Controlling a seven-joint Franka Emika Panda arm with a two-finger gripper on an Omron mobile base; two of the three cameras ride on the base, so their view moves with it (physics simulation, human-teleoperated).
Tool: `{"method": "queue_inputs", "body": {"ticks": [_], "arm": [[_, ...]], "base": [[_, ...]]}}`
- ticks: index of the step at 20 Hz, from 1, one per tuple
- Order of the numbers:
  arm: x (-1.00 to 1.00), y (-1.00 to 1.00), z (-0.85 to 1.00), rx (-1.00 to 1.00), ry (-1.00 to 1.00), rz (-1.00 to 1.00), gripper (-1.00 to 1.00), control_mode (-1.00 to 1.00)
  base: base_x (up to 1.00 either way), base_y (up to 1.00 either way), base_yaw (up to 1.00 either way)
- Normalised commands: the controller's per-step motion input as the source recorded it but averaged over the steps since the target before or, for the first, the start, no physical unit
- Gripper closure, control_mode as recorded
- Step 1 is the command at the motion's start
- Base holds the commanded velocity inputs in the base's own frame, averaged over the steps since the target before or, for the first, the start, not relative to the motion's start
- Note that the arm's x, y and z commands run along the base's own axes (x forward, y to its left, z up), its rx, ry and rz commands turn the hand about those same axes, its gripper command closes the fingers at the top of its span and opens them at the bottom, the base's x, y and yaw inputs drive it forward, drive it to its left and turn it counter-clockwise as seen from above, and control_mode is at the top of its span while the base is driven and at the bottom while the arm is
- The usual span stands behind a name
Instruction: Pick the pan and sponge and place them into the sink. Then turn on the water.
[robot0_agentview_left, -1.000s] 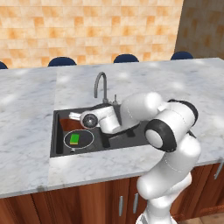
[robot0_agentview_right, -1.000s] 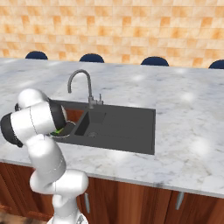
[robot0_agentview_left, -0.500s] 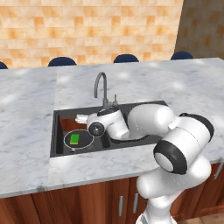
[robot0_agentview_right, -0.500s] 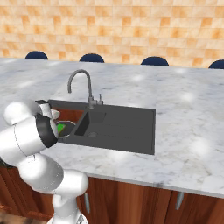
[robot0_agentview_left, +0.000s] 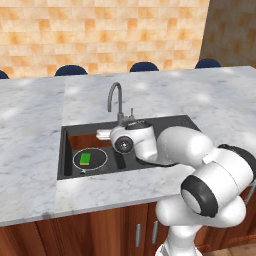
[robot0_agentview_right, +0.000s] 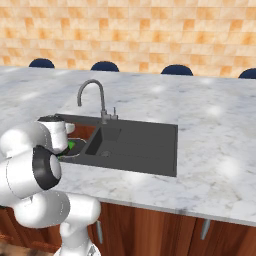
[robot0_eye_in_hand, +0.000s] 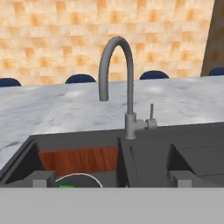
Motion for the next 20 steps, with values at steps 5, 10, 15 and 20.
{"method": "queue_inputs", "body": {"ticks": [5, 10, 15, 20], "arm": [[0.02, -0.28, 0.09, -0.05, 0.00, 0.12, -1.00, -1.00], [-0.09, -0.30, 0.08, -0.02, -0.10, 0.09, -1.00, -1.00], [-0.02, -0.25, -0.04, 0.00, -0.15, 0.06, -1.00, -1.00], [-0.15, -0.44, -0.13, 0.03, -0.09, 0.04, -1.00, -1.00]], "base": [[0.00, 0.00, 0.00], [0.00, 0.00, 0.00], [0.00, 0.00, 0.00], [0.00, 0.00, 0.00]]}}
